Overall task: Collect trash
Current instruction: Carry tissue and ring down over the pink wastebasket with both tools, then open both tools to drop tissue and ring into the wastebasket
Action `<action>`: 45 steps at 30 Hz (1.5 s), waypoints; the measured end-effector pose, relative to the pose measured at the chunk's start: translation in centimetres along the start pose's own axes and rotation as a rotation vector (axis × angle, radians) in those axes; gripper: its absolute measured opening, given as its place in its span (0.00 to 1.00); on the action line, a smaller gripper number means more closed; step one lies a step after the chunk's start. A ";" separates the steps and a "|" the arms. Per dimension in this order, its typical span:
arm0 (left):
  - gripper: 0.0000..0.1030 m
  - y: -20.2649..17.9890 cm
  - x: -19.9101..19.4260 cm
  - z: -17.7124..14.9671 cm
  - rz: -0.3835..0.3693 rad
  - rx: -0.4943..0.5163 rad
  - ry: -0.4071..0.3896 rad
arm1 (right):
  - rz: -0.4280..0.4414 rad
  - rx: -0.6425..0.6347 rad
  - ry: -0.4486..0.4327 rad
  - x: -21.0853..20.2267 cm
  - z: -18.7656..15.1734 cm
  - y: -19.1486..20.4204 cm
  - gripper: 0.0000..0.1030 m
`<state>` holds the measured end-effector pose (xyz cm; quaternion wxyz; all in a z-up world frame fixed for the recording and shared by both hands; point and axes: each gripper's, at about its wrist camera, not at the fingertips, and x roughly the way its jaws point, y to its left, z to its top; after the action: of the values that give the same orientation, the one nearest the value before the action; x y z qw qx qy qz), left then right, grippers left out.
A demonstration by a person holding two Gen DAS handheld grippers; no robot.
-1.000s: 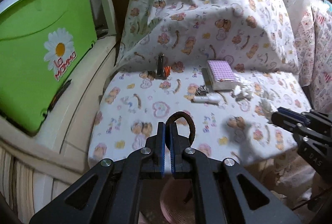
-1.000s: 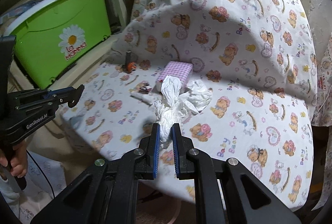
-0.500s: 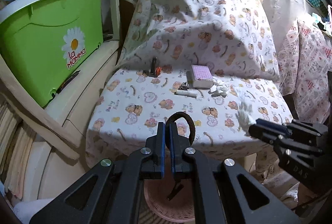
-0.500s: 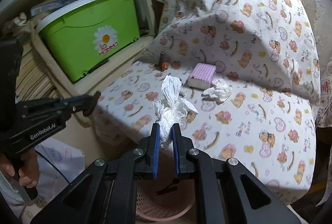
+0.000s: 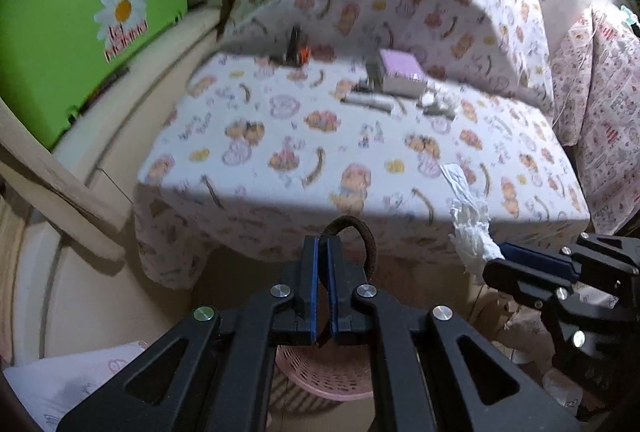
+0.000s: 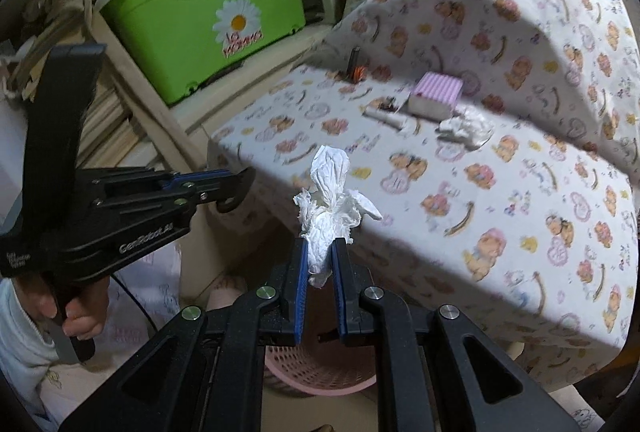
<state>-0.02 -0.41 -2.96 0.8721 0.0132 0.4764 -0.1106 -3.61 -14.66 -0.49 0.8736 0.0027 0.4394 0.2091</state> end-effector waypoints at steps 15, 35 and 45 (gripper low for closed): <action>0.04 -0.3 9.9 -3.3 -0.008 -0.046 0.382 | -0.062 0.031 0.285 9.2 -3.8 -0.4 0.12; 0.25 -0.4 16.2 -6.0 0.033 -0.080 0.616 | -0.124 0.095 0.468 14.9 -6.9 -2.9 0.24; 0.63 -0.1 15.6 -5.6 0.074 -0.086 0.597 | -0.165 0.141 0.443 14.2 -6.6 -4.1 0.66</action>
<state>3.42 -2.55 -19.00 0.6969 0.0255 0.7150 -0.0497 0.26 -14.38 -16.19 0.7676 -0.0184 0.6326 0.1012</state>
